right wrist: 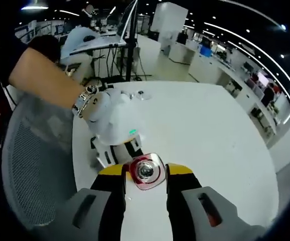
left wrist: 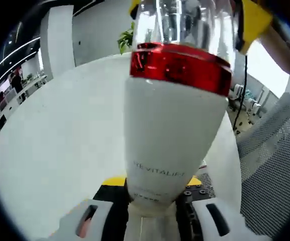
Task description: Arrange the skincare products in the storage area until every visible bottle or jar stands upright without overlapping.
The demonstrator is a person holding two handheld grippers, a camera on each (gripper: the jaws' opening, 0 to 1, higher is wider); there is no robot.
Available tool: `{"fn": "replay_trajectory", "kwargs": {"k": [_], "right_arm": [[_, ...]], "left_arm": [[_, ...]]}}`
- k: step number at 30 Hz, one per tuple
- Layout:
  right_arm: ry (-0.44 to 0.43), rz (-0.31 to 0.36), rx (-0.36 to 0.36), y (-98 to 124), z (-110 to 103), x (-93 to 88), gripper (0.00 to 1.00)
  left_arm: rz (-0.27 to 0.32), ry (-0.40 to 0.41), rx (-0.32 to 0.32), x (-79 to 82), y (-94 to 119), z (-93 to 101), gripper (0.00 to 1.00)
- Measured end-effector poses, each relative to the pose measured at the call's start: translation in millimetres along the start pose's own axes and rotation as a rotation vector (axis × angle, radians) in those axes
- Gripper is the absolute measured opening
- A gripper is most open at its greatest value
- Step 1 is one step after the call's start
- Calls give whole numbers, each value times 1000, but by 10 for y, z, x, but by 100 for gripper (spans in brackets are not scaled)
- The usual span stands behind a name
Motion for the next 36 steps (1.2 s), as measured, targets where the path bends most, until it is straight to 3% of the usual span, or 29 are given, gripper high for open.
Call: {"fn": "replay_trajectory", "kwargs": {"k": [1, 6, 14, 17, 20, 22, 25, 27, 30, 33, 36], "right_arm": [[20, 2, -9, -11, -16, 20, 29], [68, 13, -19, -69, -98, 102, 29], [109, 50, -42, -132, -179, 166, 29], [101, 82, -41, -159, -197, 186, 29], [95, 159, -52, -207, -256, 194, 29], [68, 199, -82, -220, -282, 171, 30], [-41, 260, -146, -175, -323, 93, 30], [-174, 339, -191, -115, -359, 0, 30], [-315, 411, -223, -84, -420, -190, 30], [-391, 354, -281, -166, -462, -371, 27], [-393, 274, -225, -289, -499, -413, 17]], "left_arm": [[35, 15, 6, 6, 37, 2, 37], [66, 25, 42, -20, 128, 31, 37], [247, 66, 99, 117, 511, 118, 35], [259, 86, 122, 110, 562, 133, 35], [261, 127, 134, 100, 601, 150, 36], [258, 117, 145, 88, 644, 178, 36], [267, 102, 150, 78, 752, 194, 34], [281, 79, 148, 70, 811, 186, 34], [249, 5, 143, 21, 817, 174, 34], [229, 17, 124, -36, 767, 154, 34], [224, 17, 120, -48, 730, 137, 32]]}}
Point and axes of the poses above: the point that each gripper's makers call its tool centre point, and the gripper's own axes: y roughly backward along the fingers, z roughly to its right, x roughly out of its top, the point moved 10 cm from there along y, roughly backward along the fingers, and after that the axes turned 5 degrees about -y, right-handed, at the moved point
